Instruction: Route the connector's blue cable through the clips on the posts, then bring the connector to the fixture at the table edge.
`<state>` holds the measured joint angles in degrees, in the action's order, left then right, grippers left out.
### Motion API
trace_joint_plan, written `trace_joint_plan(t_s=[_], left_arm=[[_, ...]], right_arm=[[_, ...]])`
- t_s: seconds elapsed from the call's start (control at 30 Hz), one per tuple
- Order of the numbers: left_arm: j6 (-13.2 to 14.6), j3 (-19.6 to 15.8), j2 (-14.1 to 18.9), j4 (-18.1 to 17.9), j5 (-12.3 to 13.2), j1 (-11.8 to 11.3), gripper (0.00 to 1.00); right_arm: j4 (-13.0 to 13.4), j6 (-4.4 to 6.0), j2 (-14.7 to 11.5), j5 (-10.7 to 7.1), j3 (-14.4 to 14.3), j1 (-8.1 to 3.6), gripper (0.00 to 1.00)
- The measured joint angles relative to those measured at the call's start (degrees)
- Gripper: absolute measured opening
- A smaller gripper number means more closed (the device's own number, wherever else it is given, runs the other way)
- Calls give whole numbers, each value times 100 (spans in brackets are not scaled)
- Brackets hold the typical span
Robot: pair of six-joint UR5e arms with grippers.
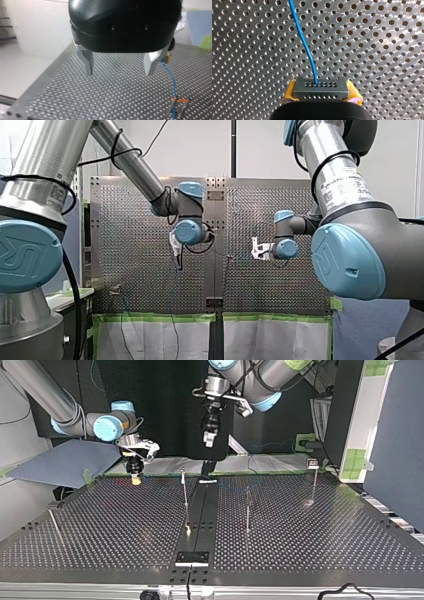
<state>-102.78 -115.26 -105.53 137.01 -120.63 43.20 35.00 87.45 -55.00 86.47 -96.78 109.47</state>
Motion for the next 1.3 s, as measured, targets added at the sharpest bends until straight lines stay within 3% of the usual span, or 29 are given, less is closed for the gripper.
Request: trace_joint_plan(t_s=[0.43, 0.6, 0.9, 1.3], left_arm=[[-84, -638, 638, -468, 36, -80, 100], [14, -907, 859, -631, -31, -89, 100], [4, -1372, 630, -1020, 46, -79, 100], [-100, -1947, 607, -1325, 123, -99, 100]], right_arm=[[0, 0, 0, 0, 0, 0, 0], [0, 0, 0, 0, 0, 0, 0], [-1, -1, 0, 0, 0, 0, 0], [0, 0, 0, 0, 0, 0, 0]])
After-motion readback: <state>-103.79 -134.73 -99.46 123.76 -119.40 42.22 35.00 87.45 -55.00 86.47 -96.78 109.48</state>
